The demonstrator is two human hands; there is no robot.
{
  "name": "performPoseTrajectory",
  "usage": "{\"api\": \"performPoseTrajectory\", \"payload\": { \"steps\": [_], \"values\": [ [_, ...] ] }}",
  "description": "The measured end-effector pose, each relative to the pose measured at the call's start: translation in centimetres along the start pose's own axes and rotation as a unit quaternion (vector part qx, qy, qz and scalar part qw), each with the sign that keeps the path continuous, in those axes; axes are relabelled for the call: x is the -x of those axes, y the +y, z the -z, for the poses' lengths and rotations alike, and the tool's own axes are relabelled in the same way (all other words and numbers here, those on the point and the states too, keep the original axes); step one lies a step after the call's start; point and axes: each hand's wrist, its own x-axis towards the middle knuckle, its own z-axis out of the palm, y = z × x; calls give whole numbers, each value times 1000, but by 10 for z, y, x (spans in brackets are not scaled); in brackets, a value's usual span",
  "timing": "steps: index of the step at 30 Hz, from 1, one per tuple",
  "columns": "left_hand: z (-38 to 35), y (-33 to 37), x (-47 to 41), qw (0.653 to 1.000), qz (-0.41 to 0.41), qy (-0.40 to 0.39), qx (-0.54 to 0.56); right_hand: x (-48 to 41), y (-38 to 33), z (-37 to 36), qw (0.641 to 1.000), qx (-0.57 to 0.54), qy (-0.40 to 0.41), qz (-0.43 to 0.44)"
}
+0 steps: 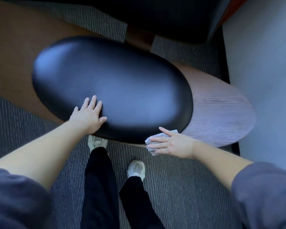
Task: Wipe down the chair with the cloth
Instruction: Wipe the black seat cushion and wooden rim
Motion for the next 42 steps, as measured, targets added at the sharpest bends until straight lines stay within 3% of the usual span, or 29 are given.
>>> {"api": "performPoseTrajectory", "payload": {
  "steps": [2, 4, 5, 7, 8, 10, 13, 20, 26, 34, 42],
  "values": [
    [3, 30, 3, 999, -34, -32, -16, 15, 6, 1, 996, -40, 48, -63],
    [8, 59, 5, 996, -70, -53, -29, 29, 22, 12, 969, -97, 79, -213],
    [11, 72, 4, 994, -84, -61, -31, 37, 34, 19, 939, -135, 83, -306],
    [18, 95, 0, 991, -106, -73, -31, 51, 60, 26, 861, -209, 25, -463],
    [22, 105, -4, 990, -115, -77, -32, 58, 71, 27, 825, -243, -19, -510],
    [31, 124, -16, 987, -135, -88, -29, 66, 87, 25, 785, -275, -92, -547],
    [49, 145, -43, 983, -158, -93, -27, 68, 106, 15, 778, -265, -129, -555],
    [90, 163, -113, 982, -159, -97, -41, 49, 189, 4, 820, -226, -182, -494],
    [97, 171, -156, 975, -136, -100, -144, 11, 269, -13, 845, -245, -172, -443],
    [94, 171, -180, 972, -121, -140, -147, -40, 326, -12, 871, -251, -145, -396],
    [99, 168, -177, 972, -123, -130, -150, -18, 309, -17, 843, -323, -96, -419]
  ]
}}
